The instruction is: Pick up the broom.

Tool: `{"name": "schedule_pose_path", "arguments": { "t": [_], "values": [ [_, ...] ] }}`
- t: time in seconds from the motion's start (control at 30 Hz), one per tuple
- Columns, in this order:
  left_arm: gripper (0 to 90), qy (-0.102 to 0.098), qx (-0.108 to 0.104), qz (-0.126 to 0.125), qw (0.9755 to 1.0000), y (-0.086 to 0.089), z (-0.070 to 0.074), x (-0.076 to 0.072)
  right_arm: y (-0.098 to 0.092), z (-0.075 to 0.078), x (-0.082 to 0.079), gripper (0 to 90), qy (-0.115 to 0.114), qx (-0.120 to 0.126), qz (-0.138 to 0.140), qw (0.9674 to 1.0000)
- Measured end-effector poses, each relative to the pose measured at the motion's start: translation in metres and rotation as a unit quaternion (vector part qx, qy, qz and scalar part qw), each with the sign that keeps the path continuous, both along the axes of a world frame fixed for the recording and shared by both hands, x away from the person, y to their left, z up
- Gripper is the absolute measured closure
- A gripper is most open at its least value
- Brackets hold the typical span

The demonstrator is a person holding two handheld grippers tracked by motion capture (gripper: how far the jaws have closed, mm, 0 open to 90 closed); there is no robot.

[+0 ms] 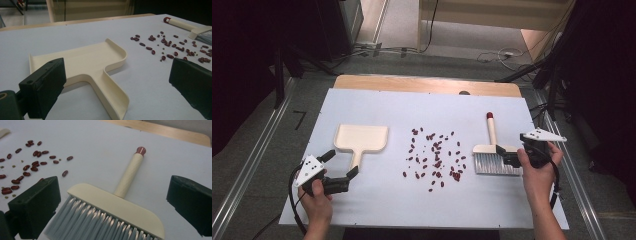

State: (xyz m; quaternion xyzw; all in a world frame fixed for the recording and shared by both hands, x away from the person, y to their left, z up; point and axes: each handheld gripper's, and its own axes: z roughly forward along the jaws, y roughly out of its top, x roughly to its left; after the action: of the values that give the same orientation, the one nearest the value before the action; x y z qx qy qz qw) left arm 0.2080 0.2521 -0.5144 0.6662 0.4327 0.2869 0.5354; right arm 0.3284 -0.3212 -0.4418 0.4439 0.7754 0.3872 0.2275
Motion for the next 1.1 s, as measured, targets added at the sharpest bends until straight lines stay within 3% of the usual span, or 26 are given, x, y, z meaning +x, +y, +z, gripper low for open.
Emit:
{"name": "schedule_pose_path", "arguments": {
  "t": [0.3,0.63,0.67,0.77,0.87,0.9,0.97,1.1],
  "values": [
    [0.9,0.007,0.001,-0.004,1.0,-0.001,-0.001,0.002,0.022,-0.005,0.03,0.0,0.035,-0.027,0.007,0.999],
    [0.9,0.013,0.003,-0.005,0.9999,-0.001,-0.001,0.004,0.029,0.0,0.055,0.0,0.074,-0.028,0.004,0.9969],
    [0.9,0.014,0.003,-0.005,0.9999,-0.001,-0.001,0.004,0.029,0.0,0.061,0.0,0.093,-0.021,0.003,0.9954],
    [0.9,0.014,0.003,-0.006,0.9999,-0.002,-0.001,0.005,0.028,0.001,0.07,0.0,0.119,-0.018,-0.003,0.9928],
    [2.2,0.016,0.006,-0.009,0.9998,-0.002,-0.001,0.005,0.027,0.0,0.08,5.5,0.149,-0.008,-0.023,0.9886],
    [3.3,0.016,0.006,-0.009,0.9998,-0.002,-0.001,0.005,0.027,0.0,0.08,5.5,0.149,-0.008,-0.023,0.9886],
    [3.3,0.017,0.006,-0.011,0.9998,-0.002,-0.001,0.005,0.03,-0.002,0.089,10.2,0.171,-0.022,-0.03,0.9846],
    [3.3,0.017,0.005,-0.012,0.9998,-0.002,-0.001,0.005,0.032,-0.004,0.095,20.2,0.183,-0.031,-0.049,0.9813]
  ]
}}
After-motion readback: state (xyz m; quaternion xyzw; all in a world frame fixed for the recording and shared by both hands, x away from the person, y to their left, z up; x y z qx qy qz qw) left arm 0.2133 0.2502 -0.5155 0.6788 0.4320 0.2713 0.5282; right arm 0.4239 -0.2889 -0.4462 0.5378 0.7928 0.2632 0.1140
